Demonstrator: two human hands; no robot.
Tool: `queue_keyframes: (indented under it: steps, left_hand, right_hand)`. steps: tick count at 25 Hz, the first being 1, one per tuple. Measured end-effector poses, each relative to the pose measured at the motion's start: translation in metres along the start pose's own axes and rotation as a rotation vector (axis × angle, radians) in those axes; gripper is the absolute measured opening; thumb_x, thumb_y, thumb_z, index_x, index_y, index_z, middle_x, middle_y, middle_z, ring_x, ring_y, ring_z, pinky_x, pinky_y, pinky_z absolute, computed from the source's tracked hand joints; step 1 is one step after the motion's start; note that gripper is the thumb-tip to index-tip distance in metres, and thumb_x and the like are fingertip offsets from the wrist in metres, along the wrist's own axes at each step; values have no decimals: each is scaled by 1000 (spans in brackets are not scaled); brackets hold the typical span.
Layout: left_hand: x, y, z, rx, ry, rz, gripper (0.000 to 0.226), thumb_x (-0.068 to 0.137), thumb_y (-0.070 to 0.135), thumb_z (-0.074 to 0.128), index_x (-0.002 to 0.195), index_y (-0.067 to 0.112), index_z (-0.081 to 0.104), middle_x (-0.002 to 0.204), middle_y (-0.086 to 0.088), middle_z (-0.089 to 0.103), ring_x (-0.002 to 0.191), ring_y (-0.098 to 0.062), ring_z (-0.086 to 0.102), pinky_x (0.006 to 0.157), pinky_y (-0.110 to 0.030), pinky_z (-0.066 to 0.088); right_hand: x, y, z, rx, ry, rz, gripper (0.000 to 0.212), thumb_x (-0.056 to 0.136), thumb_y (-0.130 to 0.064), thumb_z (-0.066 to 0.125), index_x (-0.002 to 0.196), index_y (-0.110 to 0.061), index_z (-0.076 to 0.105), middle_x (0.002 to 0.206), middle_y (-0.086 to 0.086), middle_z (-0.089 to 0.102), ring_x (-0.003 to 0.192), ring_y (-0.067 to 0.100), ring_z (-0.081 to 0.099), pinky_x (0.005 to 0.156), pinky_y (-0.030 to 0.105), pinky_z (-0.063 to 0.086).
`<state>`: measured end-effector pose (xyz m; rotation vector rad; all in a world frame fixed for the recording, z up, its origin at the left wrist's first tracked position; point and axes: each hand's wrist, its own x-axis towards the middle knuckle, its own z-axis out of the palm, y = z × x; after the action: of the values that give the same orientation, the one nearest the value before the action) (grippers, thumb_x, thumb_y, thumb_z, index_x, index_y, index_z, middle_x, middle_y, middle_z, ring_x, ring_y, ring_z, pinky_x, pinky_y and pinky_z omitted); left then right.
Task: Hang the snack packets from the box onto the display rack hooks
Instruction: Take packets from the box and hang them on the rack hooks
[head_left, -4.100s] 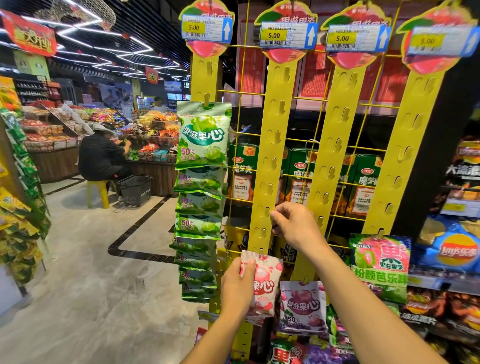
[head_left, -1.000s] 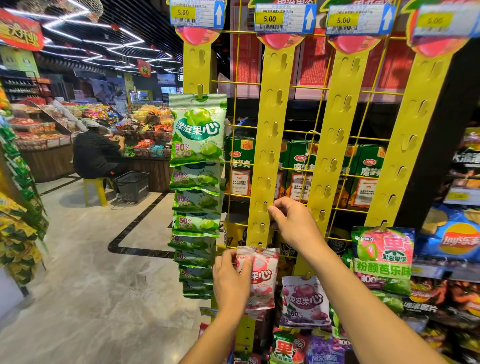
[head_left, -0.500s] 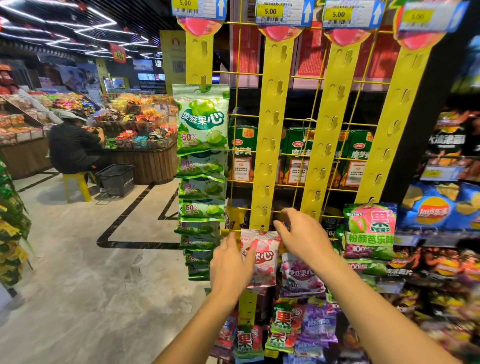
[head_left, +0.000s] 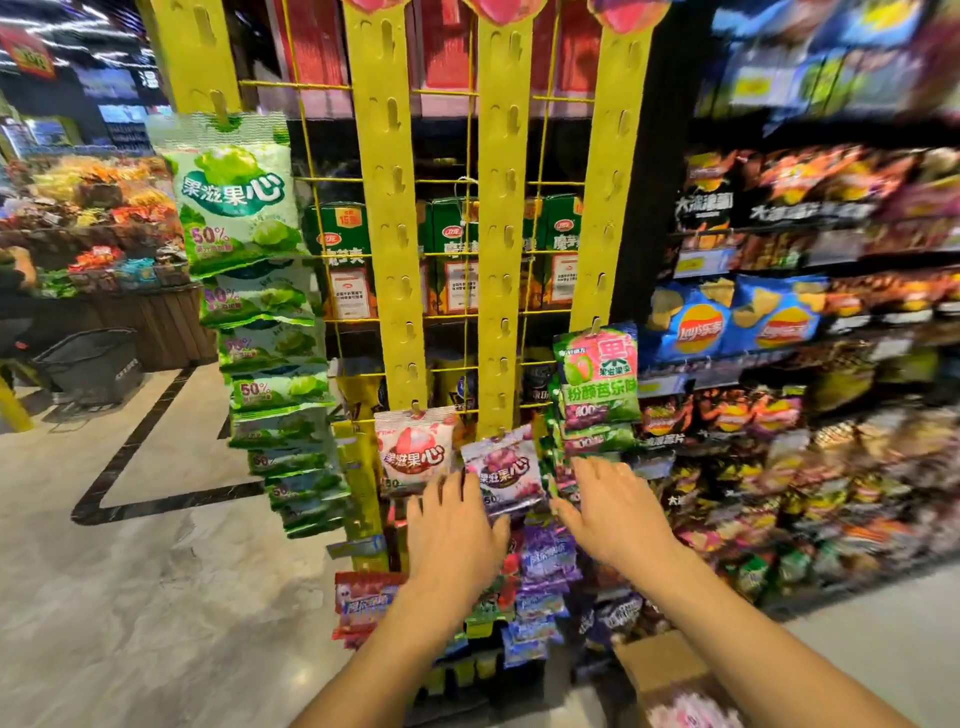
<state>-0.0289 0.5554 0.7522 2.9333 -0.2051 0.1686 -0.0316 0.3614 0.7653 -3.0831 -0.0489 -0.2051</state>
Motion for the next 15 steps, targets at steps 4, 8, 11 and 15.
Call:
queue_keyframes:
  steps: [4, 8, 11, 15]
  left_hand:
    - [0, 71, 17, 70, -67, 91, 71, 105, 58, 38, 162, 17, 26, 167, -5, 32, 154, -30, 26, 125, -49, 24]
    - [1, 171, 41, 110, -93, 158, 67, 103, 59, 40, 156, 17, 35, 159, -6, 43, 149, -31, 35, 122, -48, 29]
    - [4, 245, 58, 106, -115, 176, 69, 103, 59, 40, 158, 17, 33, 160, -5, 42, 148, -31, 36, 121, -47, 31]
    - [9, 322, 81, 111, -126, 186, 66, 102, 59, 43, 152, 17, 40, 156, -5, 46, 143, -30, 42, 116, -47, 37]
  right_hand:
    - [-27, 71, 6, 19, -2, 65, 68, 102, -57, 37, 154, -13, 29, 150, 5, 45, 135, 29, 42, 108, 41, 42]
    - [-56, 168, 6, 33, 4, 125, 65, 101, -57, 38, 150, -14, 35, 146, 6, 47, 133, 29, 44, 107, 41, 43]
    - [-72, 237, 5, 57, -16, 151, 68, 100, -57, 39, 152, -14, 33, 149, 6, 47, 134, 29, 44, 107, 43, 43]
    - [-86, 313, 6, 38, -38, 161, 66, 101, -56, 37, 150, -12, 35, 145, 8, 49, 131, 31, 46, 105, 44, 44]
